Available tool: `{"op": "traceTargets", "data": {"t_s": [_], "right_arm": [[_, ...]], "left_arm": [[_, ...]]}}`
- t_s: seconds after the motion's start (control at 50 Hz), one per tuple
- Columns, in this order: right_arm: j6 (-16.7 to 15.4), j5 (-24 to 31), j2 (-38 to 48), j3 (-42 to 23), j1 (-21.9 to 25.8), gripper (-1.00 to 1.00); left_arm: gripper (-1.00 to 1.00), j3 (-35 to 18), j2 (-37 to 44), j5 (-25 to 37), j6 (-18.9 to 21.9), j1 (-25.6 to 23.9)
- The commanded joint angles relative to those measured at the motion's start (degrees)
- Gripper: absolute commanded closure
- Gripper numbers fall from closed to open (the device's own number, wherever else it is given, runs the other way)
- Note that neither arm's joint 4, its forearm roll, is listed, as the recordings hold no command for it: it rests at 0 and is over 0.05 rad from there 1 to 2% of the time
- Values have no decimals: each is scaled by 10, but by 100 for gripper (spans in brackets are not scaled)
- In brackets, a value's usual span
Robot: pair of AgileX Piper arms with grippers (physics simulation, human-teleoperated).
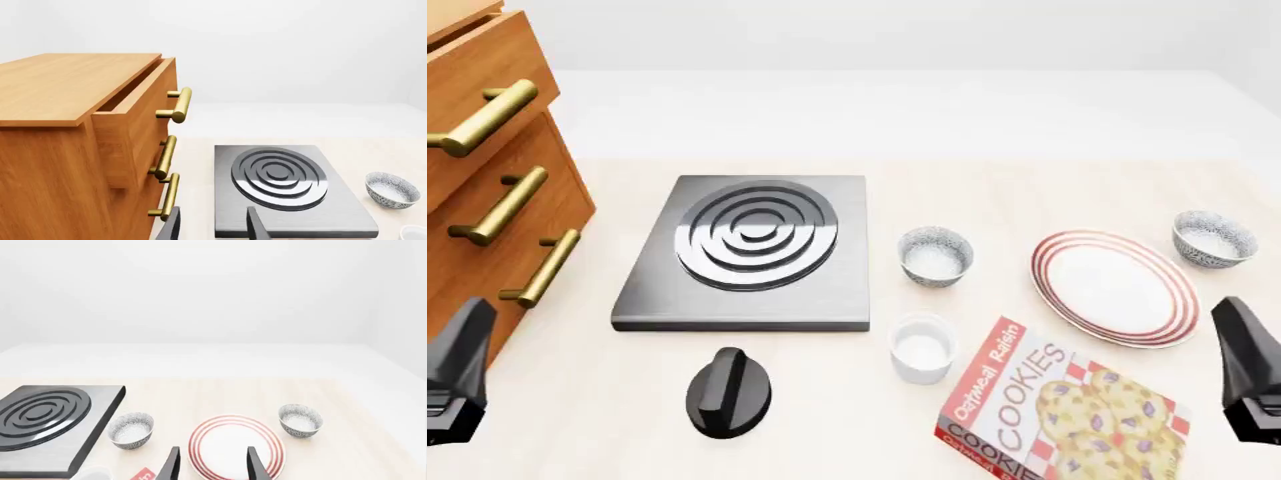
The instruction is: Pick the akita bowl next to the plate and place it on the plate.
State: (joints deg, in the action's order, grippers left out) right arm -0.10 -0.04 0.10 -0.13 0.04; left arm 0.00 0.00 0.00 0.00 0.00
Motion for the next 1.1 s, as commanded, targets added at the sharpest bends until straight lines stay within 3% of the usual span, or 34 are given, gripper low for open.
{"op": "traceTargets", "data": {"t_s": [0.02,0.44,0.66,1.1], "right_arm": [[-3,-1,2,-4,1,-100],[-9,-15,21,-9,3,-100],[-5,-61,74,-17,-1,-100],[14,-76,124,-62,5,-100]], "left_arm": [[-100,0,0,0,0,0],[-100,0,0,0,0,0],[-100,0,0,0,0,0],[-100,0,0,0,0,0]]}}
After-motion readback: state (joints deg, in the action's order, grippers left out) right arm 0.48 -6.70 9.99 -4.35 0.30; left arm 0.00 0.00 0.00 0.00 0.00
